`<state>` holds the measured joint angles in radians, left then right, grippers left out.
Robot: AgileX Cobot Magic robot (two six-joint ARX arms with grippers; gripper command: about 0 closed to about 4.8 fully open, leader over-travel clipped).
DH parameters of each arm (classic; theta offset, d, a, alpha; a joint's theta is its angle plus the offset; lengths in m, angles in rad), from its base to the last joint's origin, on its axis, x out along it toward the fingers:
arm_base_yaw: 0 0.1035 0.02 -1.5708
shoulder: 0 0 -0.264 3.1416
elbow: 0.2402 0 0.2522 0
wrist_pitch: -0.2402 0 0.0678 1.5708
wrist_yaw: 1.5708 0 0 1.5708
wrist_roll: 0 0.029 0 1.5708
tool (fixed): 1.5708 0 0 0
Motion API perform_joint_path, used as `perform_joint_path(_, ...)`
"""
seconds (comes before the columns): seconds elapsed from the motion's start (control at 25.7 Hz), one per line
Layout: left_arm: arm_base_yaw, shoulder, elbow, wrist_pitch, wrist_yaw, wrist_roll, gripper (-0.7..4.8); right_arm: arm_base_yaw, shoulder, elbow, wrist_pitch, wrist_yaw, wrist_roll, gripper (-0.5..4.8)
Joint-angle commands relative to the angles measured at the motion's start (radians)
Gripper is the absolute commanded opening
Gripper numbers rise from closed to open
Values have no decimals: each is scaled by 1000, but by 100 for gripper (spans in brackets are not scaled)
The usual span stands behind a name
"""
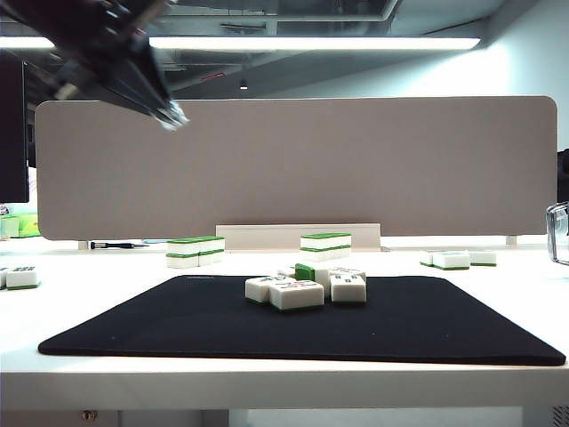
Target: Align six mahjong tiles in a row on the table.
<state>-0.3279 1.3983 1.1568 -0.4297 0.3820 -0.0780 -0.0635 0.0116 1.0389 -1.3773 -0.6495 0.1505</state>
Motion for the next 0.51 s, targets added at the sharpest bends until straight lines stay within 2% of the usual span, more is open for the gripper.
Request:
perform_joint_path(0.04,-51,99,72,-7,-5,23,21,0,-12,3,13,1,-2,-1)
perform_joint_path(0.16,-85,180,129,-11,-4,41,21,0,-12,3,13,3,-3,-1)
perform_joint_path(0.35,-132,297,206,-10,-80,69,21,0,-12,3,12,2,-3,-1)
perform_joint_path(0.51,-161,350,228,4,-95,77,21,0,-12,3,12,3,-3,-1)
